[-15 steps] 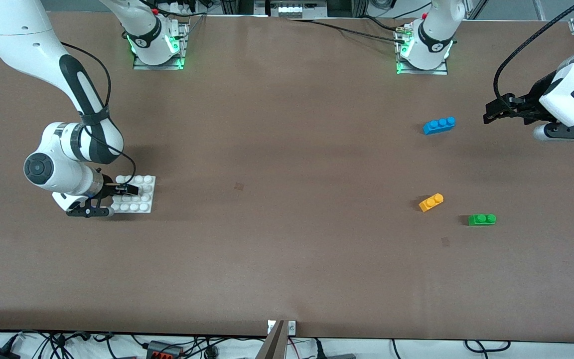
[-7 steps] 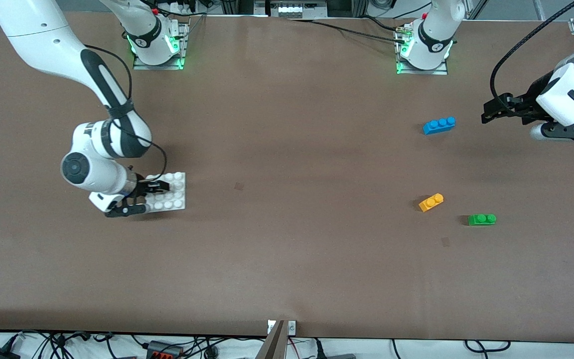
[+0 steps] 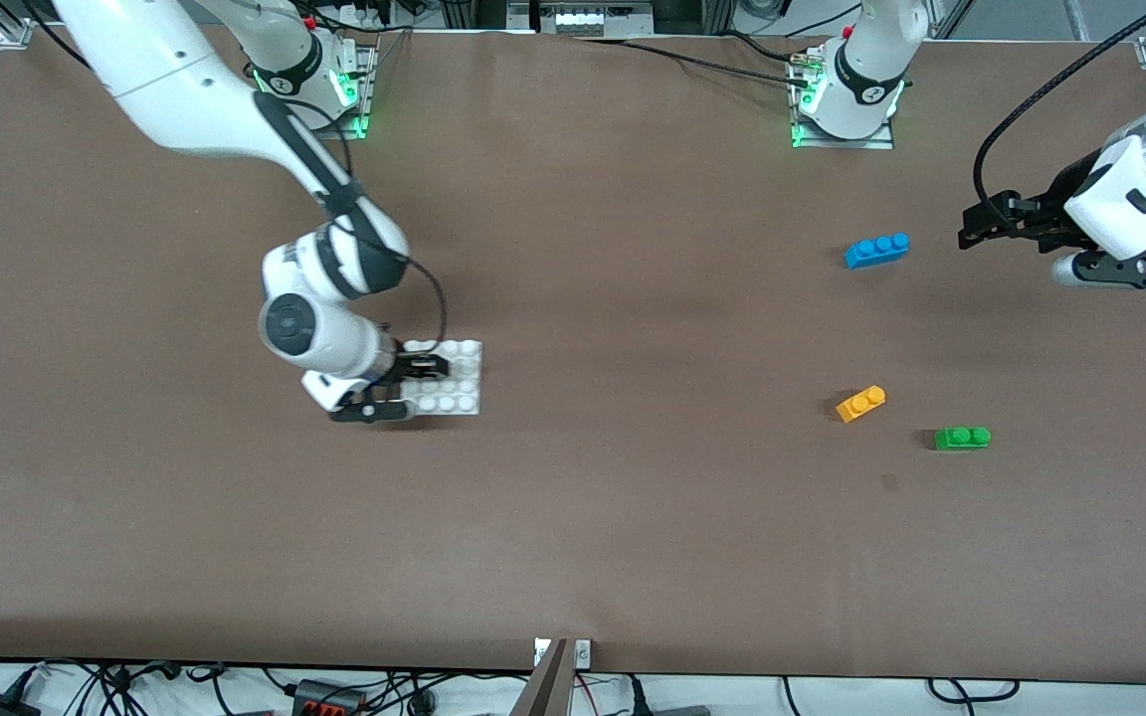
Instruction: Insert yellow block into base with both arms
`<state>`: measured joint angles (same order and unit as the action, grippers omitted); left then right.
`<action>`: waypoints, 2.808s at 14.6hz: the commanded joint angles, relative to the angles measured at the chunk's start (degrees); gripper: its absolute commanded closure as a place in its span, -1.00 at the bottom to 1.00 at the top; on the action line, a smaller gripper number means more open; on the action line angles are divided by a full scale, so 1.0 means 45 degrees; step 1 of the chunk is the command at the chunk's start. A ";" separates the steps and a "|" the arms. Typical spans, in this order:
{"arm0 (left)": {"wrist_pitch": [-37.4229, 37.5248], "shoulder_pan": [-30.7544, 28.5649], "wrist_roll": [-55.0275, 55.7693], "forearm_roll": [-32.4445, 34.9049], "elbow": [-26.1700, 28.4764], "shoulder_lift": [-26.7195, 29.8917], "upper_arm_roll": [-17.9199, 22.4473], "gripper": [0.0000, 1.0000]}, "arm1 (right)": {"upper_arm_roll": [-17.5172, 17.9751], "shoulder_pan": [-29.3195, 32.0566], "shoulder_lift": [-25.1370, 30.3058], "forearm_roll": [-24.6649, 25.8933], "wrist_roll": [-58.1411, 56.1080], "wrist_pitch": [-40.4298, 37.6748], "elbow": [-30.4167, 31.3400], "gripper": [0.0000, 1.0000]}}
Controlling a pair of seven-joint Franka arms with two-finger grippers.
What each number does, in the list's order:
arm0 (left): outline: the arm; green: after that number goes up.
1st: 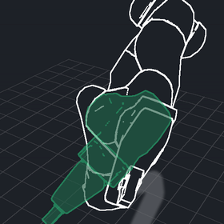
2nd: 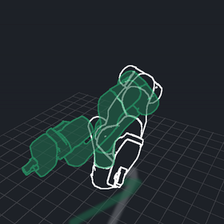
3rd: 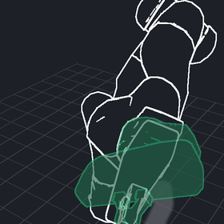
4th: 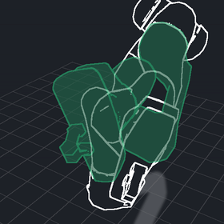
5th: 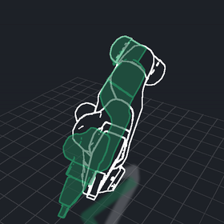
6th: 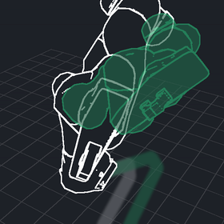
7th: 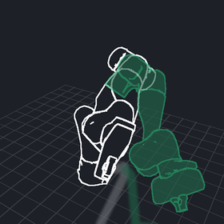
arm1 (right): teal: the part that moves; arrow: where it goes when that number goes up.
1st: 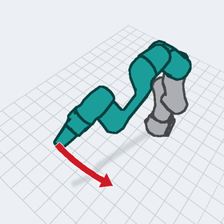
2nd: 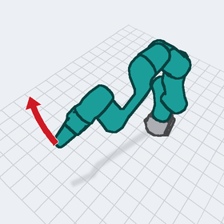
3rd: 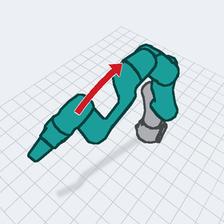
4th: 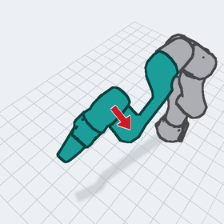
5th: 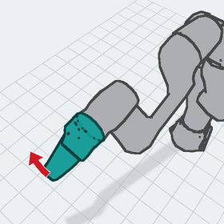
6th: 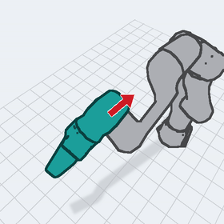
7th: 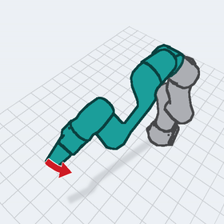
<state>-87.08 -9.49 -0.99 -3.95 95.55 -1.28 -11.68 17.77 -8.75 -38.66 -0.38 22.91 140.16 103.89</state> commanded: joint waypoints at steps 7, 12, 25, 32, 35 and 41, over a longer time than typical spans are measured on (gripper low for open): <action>-0.1190 0.0603 -0.5166 0.0327 -0.0355 -0.3169 -0.0177 -1.00 | -0.0042 -0.3501 -0.3828 -0.0189 0.3170 0.1077 -0.4919 -0.27; -0.4995 0.0528 -0.9037 0.1405 0.0792 -0.4793 -0.0216 -1.00 | -0.0042 -0.4364 -0.4143 -0.0112 0.2897 0.3052 -0.5079 -0.19; -1.2911 0.0353 -1.2161 0.2749 0.4802 -0.5671 -0.0060 -1.00 | 0.0017 -0.3234 -0.1548 -0.0111 0.2857 -0.0224 -0.5099 -1.00; -1.3714 0.0235 -1.2300 0.3239 0.4665 -0.6278 -0.0040 -0.91 | -0.0159 -0.1261 0.1145 0.1524 0.2470 -0.5787 -0.5001 -1.00; -1.3714 0.0235 -1.2300 0.3749 0.4704 -0.6297 -0.0060 -0.79 | -0.0139 -0.0111 0.2318 0.1940 0.0773 -0.7860 -0.4982 -1.00; -1.3714 0.0293 -1.2319 0.3769 0.4704 -0.6278 -0.0059 -0.19 | -0.0139 0.3073 0.4741 0.1434 -0.3756 -1.1397 -0.4982 -1.00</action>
<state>-148.29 -8.15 -55.64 11.45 117.05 -29.44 -11.86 16.32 1.38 -21.08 7.43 12.27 91.93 79.52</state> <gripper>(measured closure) 0.291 0.000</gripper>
